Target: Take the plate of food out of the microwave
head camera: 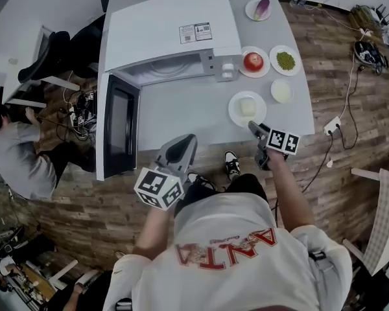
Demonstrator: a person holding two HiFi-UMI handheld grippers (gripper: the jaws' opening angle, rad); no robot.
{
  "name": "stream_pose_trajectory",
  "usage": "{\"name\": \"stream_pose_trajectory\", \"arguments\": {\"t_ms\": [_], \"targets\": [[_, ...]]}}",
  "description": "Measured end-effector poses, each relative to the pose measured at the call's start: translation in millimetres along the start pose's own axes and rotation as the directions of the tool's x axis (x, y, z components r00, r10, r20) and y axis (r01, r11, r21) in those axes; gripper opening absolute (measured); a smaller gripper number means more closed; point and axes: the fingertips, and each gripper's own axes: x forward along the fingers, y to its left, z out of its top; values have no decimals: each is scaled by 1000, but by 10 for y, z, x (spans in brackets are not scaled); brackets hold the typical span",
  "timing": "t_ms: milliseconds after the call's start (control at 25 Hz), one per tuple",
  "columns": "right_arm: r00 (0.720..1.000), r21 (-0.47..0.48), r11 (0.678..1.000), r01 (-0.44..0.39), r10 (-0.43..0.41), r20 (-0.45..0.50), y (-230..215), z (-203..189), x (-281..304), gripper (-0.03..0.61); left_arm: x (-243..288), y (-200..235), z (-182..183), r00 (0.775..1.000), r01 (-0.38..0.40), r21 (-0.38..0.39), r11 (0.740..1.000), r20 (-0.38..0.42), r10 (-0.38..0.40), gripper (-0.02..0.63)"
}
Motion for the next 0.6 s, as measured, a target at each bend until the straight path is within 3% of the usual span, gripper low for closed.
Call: {"name": "stream_pose_trajectory", "arguments": {"t_ms": [160,400,480,600], "targets": [[993,-200,978,59,-78,-87,-12,-124,38,212,-36,61,-71,1000,-11,-13,1000,-17,11,9],[963,-455,882,122,-216,-161,-50,-295,58,215,-89,110,-94,1000,-26,-29,999,-10,26,9],[955,-476,870,133,-241,-174,-57,-312,58,215,-114,129,-91,999,-33,-30,999,-6,33,9],[952,-411,901,138,-235,-196,-63,-318,42,212,-162,183,-49,999,-42,-36,998,11,42,9]]}}
